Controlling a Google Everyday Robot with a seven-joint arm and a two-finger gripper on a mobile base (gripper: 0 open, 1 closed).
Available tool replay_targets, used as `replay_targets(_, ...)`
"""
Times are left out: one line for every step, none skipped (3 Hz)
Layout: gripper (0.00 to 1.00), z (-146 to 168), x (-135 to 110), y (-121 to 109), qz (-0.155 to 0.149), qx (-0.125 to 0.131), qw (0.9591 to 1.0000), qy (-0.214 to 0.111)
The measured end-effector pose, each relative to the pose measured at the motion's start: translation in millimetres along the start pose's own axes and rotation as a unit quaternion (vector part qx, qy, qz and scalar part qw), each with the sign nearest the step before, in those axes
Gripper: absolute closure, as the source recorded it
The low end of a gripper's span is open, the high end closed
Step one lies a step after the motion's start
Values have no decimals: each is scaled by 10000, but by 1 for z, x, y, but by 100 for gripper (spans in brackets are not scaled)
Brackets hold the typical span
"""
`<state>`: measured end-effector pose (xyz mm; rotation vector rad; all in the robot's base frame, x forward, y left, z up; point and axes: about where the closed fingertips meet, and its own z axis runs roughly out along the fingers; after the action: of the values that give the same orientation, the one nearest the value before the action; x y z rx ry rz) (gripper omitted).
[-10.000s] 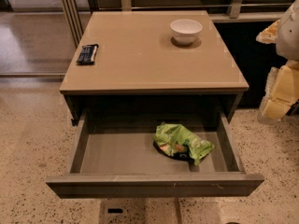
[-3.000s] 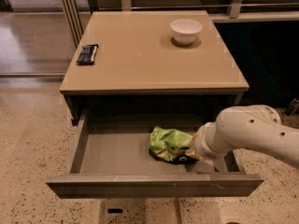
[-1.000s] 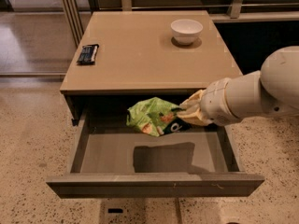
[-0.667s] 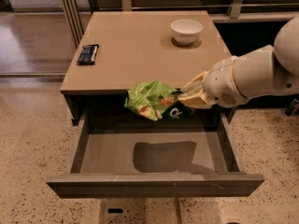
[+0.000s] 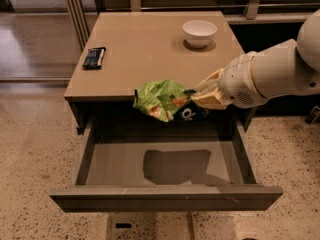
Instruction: Pick green rice chip bag from top drawer and place on counter
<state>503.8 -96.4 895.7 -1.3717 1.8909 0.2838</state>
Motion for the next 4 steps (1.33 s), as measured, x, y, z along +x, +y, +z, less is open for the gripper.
replay_targets(100, -2, -27, -39, -170, 292, 9994, -111)
replay_targets(100, 23, -37, -76, -375, 457, 9980, -240)
replay_targets(100, 48, -38, -98, -540, 581, 9959, -432)
replay_targets(100, 75, -29, -112, -592, 741, 9938, -583)
